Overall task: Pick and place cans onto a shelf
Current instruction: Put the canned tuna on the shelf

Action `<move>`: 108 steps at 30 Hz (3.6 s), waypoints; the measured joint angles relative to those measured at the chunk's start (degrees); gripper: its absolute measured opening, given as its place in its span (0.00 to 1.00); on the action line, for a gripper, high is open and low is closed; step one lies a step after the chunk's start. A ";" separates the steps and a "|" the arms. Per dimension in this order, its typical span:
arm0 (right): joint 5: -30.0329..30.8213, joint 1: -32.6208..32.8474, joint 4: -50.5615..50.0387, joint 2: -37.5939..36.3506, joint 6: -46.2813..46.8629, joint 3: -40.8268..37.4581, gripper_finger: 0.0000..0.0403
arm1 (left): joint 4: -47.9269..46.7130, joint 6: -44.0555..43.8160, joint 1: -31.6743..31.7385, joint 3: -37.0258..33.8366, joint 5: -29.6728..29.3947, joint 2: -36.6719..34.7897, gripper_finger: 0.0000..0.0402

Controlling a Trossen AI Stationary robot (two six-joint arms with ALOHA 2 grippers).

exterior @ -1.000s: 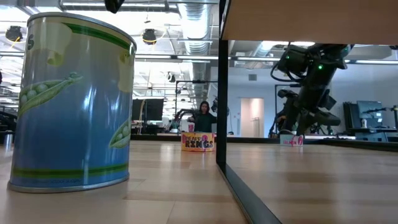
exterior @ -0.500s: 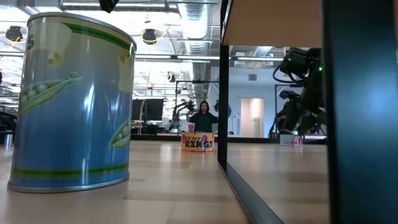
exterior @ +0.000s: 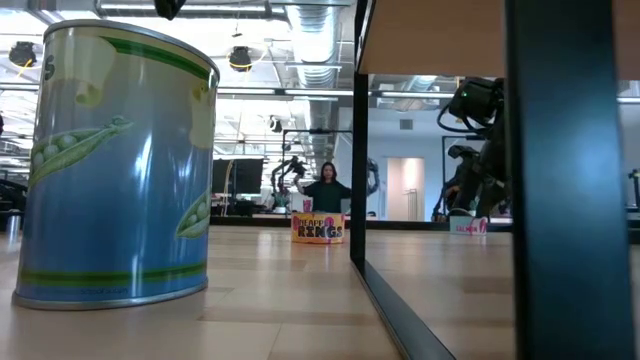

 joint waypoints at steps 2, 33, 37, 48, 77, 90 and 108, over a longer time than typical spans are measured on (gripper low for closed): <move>-0.02 0.40 0.17 -0.02 1.72 0.00 0.47 | -0.01 0.00 0.00 0.00 0.02 0.02 0.00; -2.60 2.34 -1.17 -6.06 -6.87 -2.62 0.36 | 0.04 0.04 0.00 0.00 0.39 -0.09 0.00; -4.03 1.95 -9.83 -12.16 -16.29 -2.62 0.28 | 0.03 0.05 0.00 0.00 0.39 -0.09 0.00; -11.09 8.35 -37.18 -28.82 -49.82 7.95 0.02 | -0.04 1.05 4.44 0.00 6.54 -0.09 0.00; 1.58 -9.61 -76.47 14.25 -123.48 40.72 0.55 | -1.21 2.16 10.34 -0.04 5.99 6.22 0.00; -1.50 -12.10 -70.07 17.95 -124.67 40.59 0.68 | -1.25 0.46 10.34 -0.04 6.44 6.22 0.00; -7.31 -5.07 -62.73 -12.73 -84.70 31.97 0.03 | 5.66 7.10 29.55 0.00 31.90 9.26 0.00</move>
